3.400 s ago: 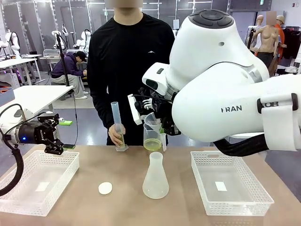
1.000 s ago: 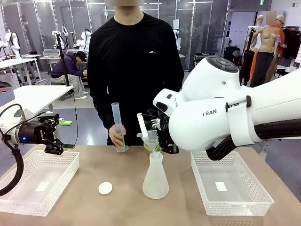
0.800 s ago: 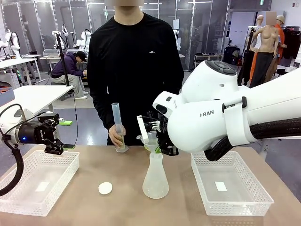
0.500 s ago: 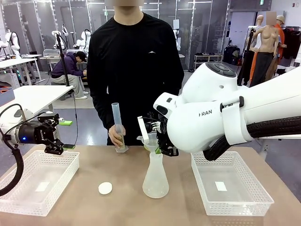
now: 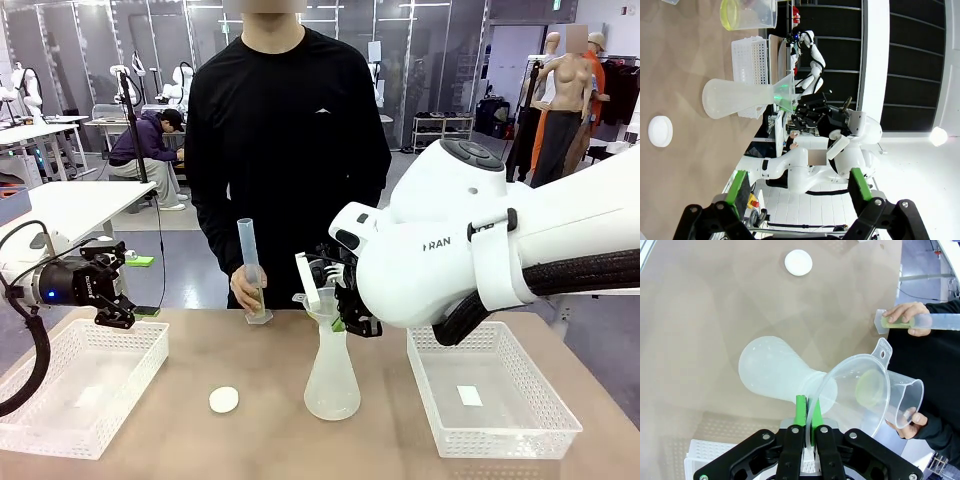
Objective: Prepare the solutions needed for the experiment.
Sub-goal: Pick up the Plastic Funnel and insert it into the Big flask.
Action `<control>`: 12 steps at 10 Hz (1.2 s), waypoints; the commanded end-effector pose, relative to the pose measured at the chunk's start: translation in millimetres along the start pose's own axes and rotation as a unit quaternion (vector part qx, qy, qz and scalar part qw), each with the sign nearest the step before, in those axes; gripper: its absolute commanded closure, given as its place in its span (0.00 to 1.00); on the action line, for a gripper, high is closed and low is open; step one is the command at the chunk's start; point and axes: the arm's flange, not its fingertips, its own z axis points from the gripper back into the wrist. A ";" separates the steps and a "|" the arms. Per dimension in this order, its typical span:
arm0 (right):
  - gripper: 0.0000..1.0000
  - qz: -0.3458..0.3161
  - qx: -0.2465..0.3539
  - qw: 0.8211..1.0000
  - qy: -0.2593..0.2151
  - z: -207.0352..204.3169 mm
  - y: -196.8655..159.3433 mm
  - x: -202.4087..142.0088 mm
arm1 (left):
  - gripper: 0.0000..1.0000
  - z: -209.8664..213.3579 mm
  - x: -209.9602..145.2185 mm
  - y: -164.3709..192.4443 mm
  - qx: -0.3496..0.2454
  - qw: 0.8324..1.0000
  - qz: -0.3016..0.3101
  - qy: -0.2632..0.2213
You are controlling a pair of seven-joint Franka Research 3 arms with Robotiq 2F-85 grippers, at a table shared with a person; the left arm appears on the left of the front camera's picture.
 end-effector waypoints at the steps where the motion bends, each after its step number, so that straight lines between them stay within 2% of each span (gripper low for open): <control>1: 0.77 0.014 -0.006 1.000 -0.022 1.6 9.0 -5.4 | 0.00 0.2 0.2 -1.5 -0.002 1.000 0.000 -0.001; 2: 0.57 0.017 -0.009 0.999 -0.027 5.4 12.7 -2.6 | 0.00 0.2 0.2 -1.5 -0.002 1.000 0.000 -0.001; 3: 0.73 0.025 -0.015 0.999 -0.027 9.7 16.8 0.5 | 0.00 0.2 0.2 -1.5 -0.002 1.000 0.000 -0.001; 4: 0.37 0.030 -0.019 0.999 -0.025 12.2 19.3 2.7 | 0.00 0.2 0.2 -1.5 -0.002 1.000 0.000 -0.001; 5: 0.53 0.030 -0.018 0.999 -0.020 13.3 19.9 3.8 | 0.00 0.2 0.2 -1.5 -0.002 1.000 0.000 -0.001; 6: 0.17 0.028 -0.016 0.999 -0.016 13.5 19.3 4.2 | 0.00 0.2 0.2 -1.5 -0.002 1.000 0.000 -0.001; 7: 0.33 0.019 0.004 1.000 0.015 9.8 17.1 2.8 | 0.00 0.2 0.2 -1.5 -0.002 1.000 0.000 -0.001; 8: 0.33 0.011 0.047 0.990 0.130 -8.1 12.9 -10.3 | 0.00 0.2 0.2 -1.5 -0.002 1.000 0.000 -0.001; 9: 0.33 0.022 -0.007 1.000 -0.006 12.8 15.9 5.1 | 0.00 0.2 0.2 -1.5 -0.002 1.000 0.000 -0.001; 12: 0.33 0.022 -0.007 1.000 -0.006 12.8 15.9 5.1 | 0.00 0.2 0.2 -1.5 -0.002 1.000 0.000 -0.001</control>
